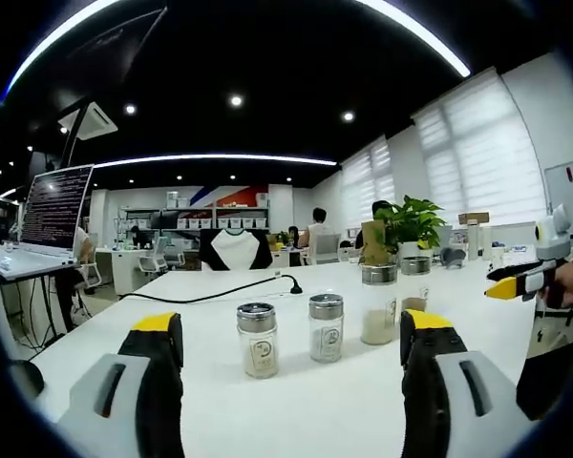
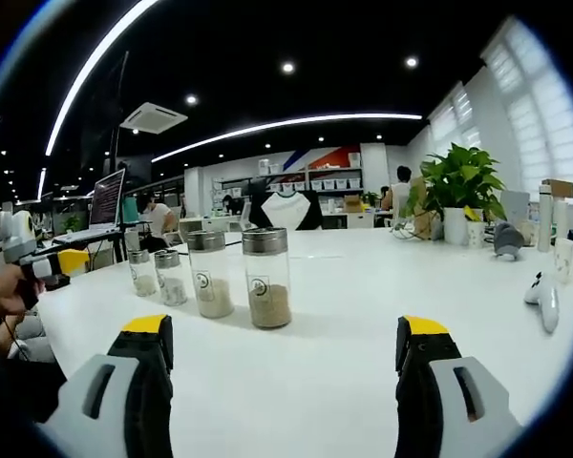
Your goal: Rotate the seasoning bottle until the label or dispensing opening points toward the visible target arrow and the bottle remains upright within the marked orientation range
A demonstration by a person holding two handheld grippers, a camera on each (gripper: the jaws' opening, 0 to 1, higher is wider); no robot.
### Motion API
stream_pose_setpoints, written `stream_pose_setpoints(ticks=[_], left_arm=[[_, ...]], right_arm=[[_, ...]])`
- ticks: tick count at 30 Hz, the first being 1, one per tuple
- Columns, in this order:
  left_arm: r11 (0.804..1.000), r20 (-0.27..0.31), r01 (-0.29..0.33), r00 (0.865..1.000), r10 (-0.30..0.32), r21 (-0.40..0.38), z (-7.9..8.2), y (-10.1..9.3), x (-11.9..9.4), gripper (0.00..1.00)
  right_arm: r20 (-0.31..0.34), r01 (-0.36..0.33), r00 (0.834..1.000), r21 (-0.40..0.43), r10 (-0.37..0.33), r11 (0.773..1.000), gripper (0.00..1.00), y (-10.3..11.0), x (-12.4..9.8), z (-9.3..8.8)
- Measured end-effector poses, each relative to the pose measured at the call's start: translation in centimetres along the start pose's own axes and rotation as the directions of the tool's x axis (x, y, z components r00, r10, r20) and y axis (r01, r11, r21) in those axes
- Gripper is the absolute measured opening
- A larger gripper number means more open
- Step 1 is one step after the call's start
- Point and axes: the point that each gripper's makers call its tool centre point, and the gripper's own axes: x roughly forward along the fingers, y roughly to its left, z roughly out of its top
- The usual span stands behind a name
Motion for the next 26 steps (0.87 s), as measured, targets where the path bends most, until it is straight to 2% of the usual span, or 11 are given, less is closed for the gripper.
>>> stream_pose_setpoints(ticks=[16, 26], left_arm=[[1.000, -0.026, -0.013, 1.000, 0.013, 0.004, -0.48, 0.09, -0.11, 1.00], [1.000, -0.019, -0.018, 1.000, 0.018, 0.000, -0.21, 0.07, -0.15, 1.00]], right_arm=[[-0.007, 0.003, 1.000, -0.003, -0.003, 1.000, 1.00, -0.15, -0.12, -0.26], [-0.007, -0.004, 1.000, -0.011, 0.004, 1.000, 1.00, 0.08, -0.20, -0.24]])
